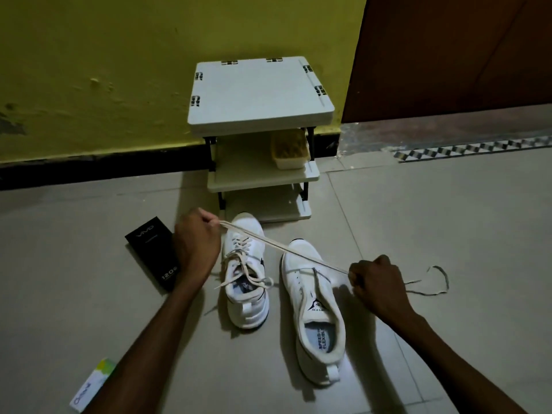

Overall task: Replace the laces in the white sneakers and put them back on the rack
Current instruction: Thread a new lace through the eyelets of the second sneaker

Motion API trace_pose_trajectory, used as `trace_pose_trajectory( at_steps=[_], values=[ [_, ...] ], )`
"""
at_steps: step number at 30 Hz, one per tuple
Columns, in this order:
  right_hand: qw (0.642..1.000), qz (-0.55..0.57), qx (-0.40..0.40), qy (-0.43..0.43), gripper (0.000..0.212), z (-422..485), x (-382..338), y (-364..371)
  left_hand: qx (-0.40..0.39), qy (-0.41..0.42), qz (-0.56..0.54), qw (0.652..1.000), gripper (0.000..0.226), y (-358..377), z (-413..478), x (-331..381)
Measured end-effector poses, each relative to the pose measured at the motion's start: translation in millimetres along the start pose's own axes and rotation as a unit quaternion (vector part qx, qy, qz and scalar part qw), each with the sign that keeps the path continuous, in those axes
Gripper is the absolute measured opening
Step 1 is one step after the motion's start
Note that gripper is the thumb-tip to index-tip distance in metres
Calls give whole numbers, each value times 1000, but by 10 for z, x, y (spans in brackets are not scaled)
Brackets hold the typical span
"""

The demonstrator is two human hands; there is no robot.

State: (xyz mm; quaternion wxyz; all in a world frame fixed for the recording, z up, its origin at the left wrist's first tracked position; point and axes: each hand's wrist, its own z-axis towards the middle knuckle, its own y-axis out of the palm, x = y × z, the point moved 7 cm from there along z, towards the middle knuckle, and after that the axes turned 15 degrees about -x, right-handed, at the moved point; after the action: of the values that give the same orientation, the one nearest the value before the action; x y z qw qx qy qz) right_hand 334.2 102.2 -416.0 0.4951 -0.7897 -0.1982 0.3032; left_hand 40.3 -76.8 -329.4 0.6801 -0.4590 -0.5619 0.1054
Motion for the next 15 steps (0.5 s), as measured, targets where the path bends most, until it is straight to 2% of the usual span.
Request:
trace_pose_trajectory(
  at_steps=[2,5,10,15],
  values=[
    [1000,9,-9,-18,31,26,-134,-67,-114,54,3,992,20,278,-147,189],
    [997,47,-16,-64,26,72,-344,-185,-253,176,-4,951,27,661,-501,553],
    [988,40,-12,-147,31,5,-662,-273,-298,254,12,920,21,916,-754,827],
    [987,21,2,-159,21,-5,-815,-341,-336,291,43,895,19,993,-811,893]
  ],
)
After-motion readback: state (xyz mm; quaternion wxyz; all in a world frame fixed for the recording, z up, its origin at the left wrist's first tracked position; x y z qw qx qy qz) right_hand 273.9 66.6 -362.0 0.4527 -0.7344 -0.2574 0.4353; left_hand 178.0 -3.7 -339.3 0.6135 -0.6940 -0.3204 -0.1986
